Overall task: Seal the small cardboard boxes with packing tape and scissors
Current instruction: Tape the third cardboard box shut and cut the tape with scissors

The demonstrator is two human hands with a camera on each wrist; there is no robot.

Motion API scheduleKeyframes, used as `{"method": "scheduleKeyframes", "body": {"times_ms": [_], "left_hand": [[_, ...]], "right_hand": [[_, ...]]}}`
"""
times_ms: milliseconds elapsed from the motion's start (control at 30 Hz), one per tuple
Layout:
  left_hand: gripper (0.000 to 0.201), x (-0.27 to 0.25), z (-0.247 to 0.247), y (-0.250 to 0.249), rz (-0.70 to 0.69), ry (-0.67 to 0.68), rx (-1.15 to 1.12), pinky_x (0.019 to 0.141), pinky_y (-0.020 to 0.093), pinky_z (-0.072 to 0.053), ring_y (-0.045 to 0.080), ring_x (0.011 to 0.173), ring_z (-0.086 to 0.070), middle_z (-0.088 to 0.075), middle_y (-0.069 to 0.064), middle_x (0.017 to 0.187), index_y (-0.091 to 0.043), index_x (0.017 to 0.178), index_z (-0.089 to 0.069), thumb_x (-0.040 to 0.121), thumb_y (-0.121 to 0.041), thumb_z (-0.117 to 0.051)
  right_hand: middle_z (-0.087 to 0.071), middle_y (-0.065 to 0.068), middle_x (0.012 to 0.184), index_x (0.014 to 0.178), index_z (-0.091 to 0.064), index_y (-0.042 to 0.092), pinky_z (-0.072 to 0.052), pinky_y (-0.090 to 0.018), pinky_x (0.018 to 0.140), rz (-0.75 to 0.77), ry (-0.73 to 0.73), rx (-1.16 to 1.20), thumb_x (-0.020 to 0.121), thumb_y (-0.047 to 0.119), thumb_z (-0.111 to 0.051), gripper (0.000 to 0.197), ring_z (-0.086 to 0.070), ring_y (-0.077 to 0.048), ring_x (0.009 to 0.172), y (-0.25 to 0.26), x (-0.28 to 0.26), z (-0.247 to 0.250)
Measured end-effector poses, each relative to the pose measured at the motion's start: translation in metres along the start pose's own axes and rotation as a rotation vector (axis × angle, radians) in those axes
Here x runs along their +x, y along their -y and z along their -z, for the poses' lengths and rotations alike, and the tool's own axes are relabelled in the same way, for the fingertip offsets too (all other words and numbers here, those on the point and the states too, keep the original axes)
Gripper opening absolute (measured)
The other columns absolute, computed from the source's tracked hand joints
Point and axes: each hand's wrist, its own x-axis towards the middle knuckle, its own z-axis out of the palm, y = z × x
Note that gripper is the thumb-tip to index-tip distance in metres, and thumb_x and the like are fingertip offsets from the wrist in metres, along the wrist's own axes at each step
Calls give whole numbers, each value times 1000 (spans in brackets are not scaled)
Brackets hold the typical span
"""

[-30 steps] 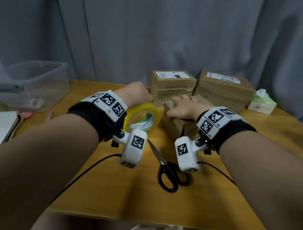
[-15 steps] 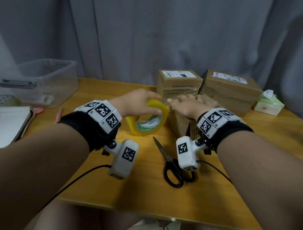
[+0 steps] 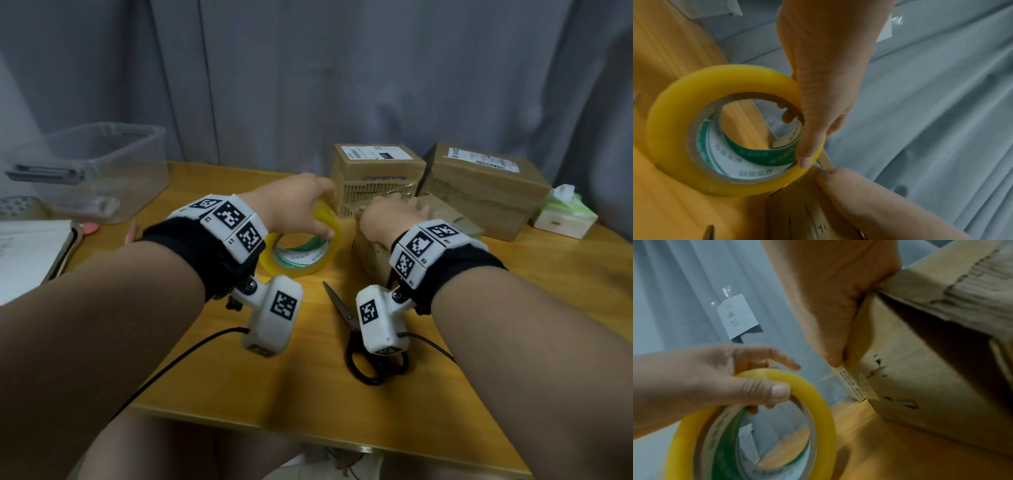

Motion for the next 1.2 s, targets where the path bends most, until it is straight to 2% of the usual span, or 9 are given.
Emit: {"method": "scheduleKeyframes", "body": {"times_ms": [200,333,433,533,700,867,933,1067,1200], "left_hand": [[50,2,-8,1,13,-43,-45,95,36,-42,21,112,-50,-53,5,117,-29,126,-58,81,-49,-66],[53,1,-15,3,33,-37,-52,96,35,-41,23,111,-49,-48,4,112,-34,133,-51,84,-51,-61],[48,-4,-12,5,0,-76,-41,88,30,-42,19,103,-52,-49,-2,100,-29,128,-57,84,-47,-63],[44,0,-8,7,-8,-42,-25,80,24,-39,17,101,-54,-60,-3,106,-27,124,-61,84,-45,-65],[42,4,-1,5,12,102,84,65,25,-38,11,76,-49,-61,-5,96,-30,121,-61,83,-47,-65],[56,1,-3,11,7,91,104,82,27,-40,19,106,-53,-57,1,121,-27,132,-52,82,-50,-64],[63,-2,-4,15,32,27,54,84,28,-41,21,108,-52,-51,2,116,-26,133,-48,79,-51,-67],[50,-8,-12,14,47,-80,-34,88,32,-44,23,104,-52,-46,2,111,-27,122,-58,79,-51,-67],[42,-11,-23,13,114,-179,-92,98,44,-41,26,115,-46,-47,3,112,-35,122,-60,85,-56,-55]], "right_hand": [[2,-22,158,153,-4,7,1,-57,114,-115,-25,84,102,30,-30,62,3,-43,145,14,25,-10],[4,-24,158,153,-10,15,4,-70,106,-112,34,91,96,27,-40,66,7,-52,141,22,42,-15],[7,-20,159,153,-13,27,11,-83,83,-97,112,61,90,20,-45,71,14,-55,138,24,44,-14],[11,-15,160,152,-13,34,15,-82,60,-122,180,59,90,20,-43,70,17,-54,138,25,43,-12],[16,-15,159,152,-10,34,10,-83,83,-115,151,56,88,18,-54,80,20,-53,138,23,38,-11],[-3,-14,160,148,-29,29,3,-75,103,-18,79,100,93,31,-52,59,11,-48,142,10,19,-4],[-19,-14,157,141,-40,26,0,-72,108,107,44,89,96,22,-46,45,4,-46,144,1,7,-1],[-13,-11,160,146,-35,21,2,-69,110,158,16,0,90,3,-39,59,6,-42,145,3,-9,-2],[-27,-12,155,142,-41,17,-2,-65,113,227,-11,60,98,18,-37,44,-8,-38,146,-2,-13,2]]}}
